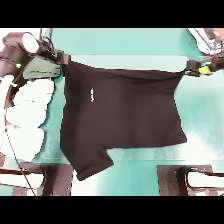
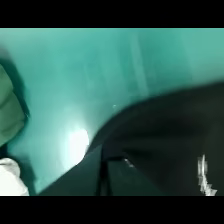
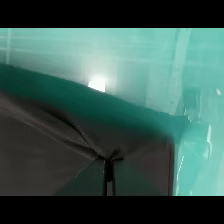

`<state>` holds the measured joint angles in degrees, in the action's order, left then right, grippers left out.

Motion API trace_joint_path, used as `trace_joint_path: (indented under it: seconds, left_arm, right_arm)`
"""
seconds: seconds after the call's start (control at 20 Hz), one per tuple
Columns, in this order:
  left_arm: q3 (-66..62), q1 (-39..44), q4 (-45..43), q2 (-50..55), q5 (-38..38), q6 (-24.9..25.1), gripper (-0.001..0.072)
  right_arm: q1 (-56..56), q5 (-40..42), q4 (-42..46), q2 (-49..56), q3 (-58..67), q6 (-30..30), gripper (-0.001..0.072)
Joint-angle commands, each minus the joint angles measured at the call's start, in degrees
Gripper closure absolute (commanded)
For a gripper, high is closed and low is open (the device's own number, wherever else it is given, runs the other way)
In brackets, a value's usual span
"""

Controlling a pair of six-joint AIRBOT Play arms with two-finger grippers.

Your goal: Fold the shirts.

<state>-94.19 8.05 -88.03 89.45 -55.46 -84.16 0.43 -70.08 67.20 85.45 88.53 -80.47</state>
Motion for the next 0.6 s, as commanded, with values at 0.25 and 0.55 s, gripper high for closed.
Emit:
trace_joint_path:
  seconds: [0.25, 0.55]
  left_arm:
    - [-5.0, -4.0, 0.8, 4.6, -10.0, -1.4, 0.033]
    - [6.5, -10.9, 3.5, -11.0, -21.8, -0.9, 0.0329]
  right_arm:
    - [-0.4, 2.5, -0.1, 4.6, 0.9, 0.0, 0.0283]
    - [-6.1, -3.9, -0.2, -8.1, -11.9, 2.5, 0.0283]
